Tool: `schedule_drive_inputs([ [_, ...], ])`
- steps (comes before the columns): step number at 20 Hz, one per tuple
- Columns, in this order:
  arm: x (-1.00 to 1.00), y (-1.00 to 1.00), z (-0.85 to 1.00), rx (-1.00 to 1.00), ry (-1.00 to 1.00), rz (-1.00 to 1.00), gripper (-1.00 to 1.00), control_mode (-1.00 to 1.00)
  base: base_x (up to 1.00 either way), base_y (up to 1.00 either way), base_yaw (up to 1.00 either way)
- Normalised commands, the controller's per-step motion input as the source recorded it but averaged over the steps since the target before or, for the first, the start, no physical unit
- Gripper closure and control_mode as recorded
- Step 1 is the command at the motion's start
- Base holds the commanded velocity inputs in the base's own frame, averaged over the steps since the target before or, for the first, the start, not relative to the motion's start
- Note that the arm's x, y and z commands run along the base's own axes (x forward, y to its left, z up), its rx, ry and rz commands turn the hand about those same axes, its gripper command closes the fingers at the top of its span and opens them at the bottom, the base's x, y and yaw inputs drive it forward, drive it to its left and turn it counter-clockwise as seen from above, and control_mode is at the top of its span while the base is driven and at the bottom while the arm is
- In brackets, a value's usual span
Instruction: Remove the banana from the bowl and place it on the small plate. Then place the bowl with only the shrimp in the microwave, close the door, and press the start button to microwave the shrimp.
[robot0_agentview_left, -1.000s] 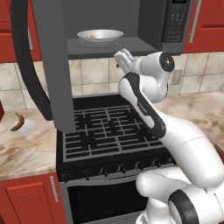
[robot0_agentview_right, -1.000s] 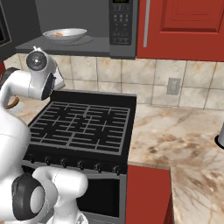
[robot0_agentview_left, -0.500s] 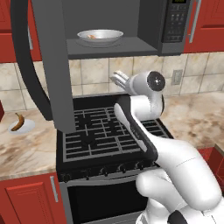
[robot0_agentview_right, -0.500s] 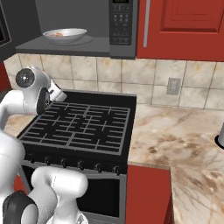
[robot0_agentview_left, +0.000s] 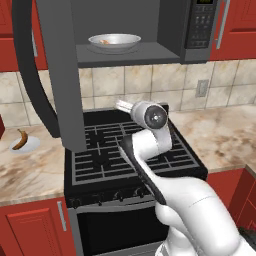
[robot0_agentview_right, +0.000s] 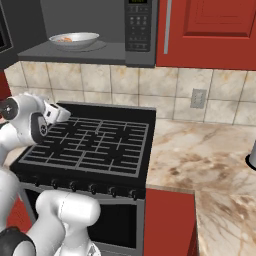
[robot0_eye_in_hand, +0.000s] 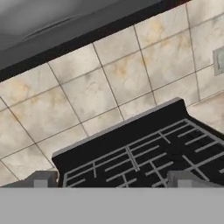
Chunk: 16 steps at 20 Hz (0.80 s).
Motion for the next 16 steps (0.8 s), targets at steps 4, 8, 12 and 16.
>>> schedule_drive_inputs([
  [4,-0.17,0.44,0.00,-0.24,-0.13,-0.04,-1.00,-1.00,0.00,0.00,0.00],
  [8,-0.39,0.58,0.00,-0.22,-0.16,-0.02,-1.00,-1.00,0.00,0.00,0.00],
  [12,-0.46,0.59,0.12,-0.14,-0.18,-0.01,-1.00,-1.00,0.00,0.00,0.00],
  [16,-0.55,0.54,0.20,-0.08,-0.06,0.00,-1.00,-1.00,0.00,0.00,0.00],
])
